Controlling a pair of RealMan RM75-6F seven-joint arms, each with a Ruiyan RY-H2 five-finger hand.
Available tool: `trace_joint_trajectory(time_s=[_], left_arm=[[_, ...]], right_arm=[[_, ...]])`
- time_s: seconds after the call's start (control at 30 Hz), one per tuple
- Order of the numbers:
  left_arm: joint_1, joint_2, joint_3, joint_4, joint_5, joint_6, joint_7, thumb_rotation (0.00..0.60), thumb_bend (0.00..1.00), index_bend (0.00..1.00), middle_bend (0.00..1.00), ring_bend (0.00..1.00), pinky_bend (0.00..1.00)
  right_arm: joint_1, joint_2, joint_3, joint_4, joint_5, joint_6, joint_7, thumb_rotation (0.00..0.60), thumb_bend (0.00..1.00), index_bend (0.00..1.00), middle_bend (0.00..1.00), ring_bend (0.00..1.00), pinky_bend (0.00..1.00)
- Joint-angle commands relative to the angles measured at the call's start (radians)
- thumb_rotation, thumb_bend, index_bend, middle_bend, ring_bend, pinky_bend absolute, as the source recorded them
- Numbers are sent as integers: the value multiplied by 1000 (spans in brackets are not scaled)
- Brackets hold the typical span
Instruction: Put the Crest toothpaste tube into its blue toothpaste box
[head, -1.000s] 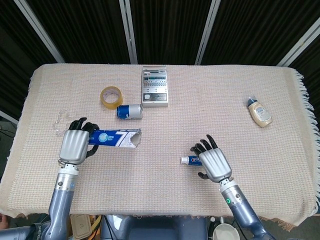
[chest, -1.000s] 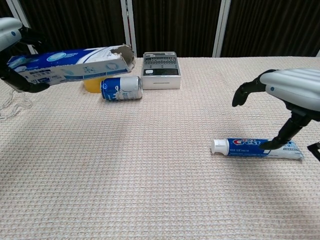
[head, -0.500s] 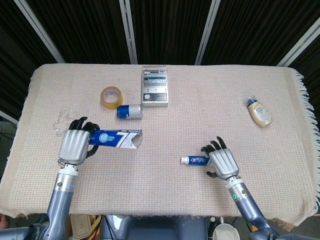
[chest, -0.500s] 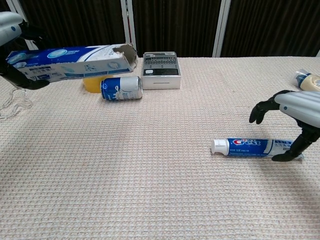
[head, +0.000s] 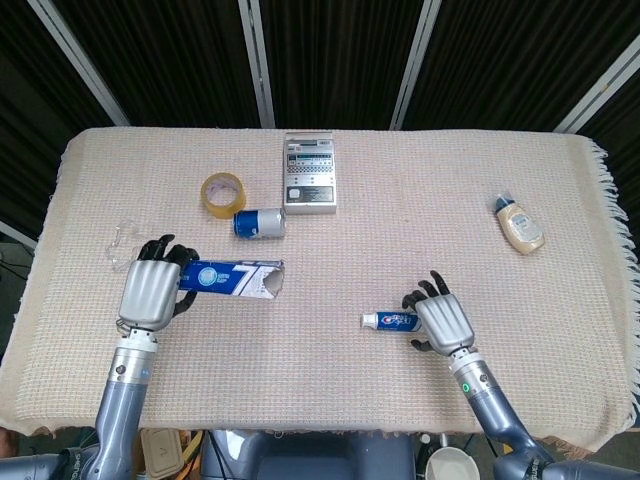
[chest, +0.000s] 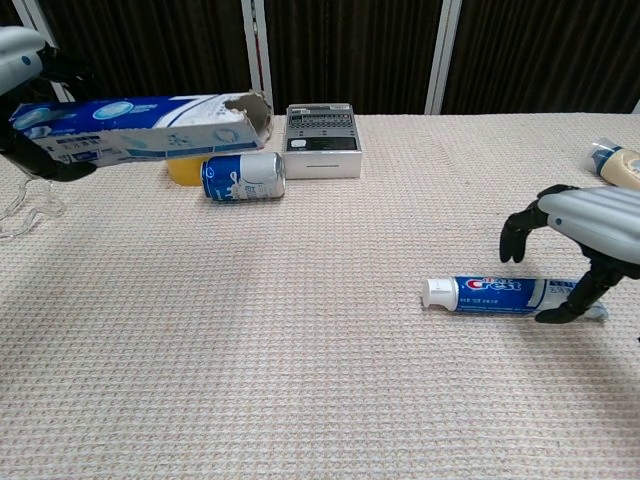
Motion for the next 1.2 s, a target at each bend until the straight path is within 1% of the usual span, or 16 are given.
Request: trace_joint_trajectory(time_s=[0.03,0.1,0.17,0.23,0.53,0.8,1.07,1.2], left_arm=[[-17,-3,-40,-56,-87,-8,1,600,312,381,375,176,210],[13,1,12,-41,-29,25,-16,600,313,381,375,176,210],[-1,1,0,-24,-25,11,-18,600,313,381,375,176,211],[-3,1,0,-16,-28,8,-14,600,313,381,375,176,210],[-6,2,12,20,-28,-5,-25,600,313,381,375,176,210],[-10,-9,19,38,-20,-9,-30,600,312,381,374,176,210],[-3,-17,23,47,7,-14,-97,600,313,381,375,176,210],[3,-26,22,55,19,-19,-150,600,313,381,375,176,211]], right_arm=[[1,-6,-2,13,4,0,7,600,120,403,411,197,0],[2,-8,-2,22,9,-1,10,600,124,403,418,197,0],[3,-10,-2,33,16,-4,17,600,128,403,422,197,0],[4,-12,-1,44,20,-7,26,600,131,404,423,197,0],[4,-19,-2,111,42,-25,71,600,142,404,445,205,0],[-3,-11,-6,126,44,-22,95,600,153,404,494,226,0],[-7,-16,-13,139,38,-21,105,600,166,419,525,245,0],[-8,-20,-17,147,40,-24,105,600,172,421,533,252,0]])
